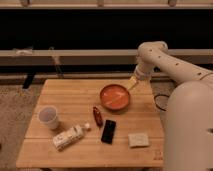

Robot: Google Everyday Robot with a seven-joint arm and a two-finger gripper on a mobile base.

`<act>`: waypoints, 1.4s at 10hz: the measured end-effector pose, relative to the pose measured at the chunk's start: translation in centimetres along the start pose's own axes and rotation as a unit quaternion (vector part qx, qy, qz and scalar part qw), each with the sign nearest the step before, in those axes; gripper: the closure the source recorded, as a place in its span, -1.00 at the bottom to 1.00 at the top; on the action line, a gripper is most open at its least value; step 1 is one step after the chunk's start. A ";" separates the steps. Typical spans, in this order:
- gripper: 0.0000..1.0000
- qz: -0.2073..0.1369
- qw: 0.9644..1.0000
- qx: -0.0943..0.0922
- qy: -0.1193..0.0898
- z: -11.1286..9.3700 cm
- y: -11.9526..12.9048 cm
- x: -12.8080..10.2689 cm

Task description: Place the ceramic cup in the ceramic bowl

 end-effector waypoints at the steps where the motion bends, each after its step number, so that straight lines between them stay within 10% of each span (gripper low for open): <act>1: -0.60 0.000 1.000 0.000 0.000 0.0 0.0 0.0; 5: -0.60 -0.040 0.999 0.007 -0.007 -0.8 3.3 -0.2; 14: -0.60 -0.182 0.983 -0.006 0.026 0.9 29.6 -3.3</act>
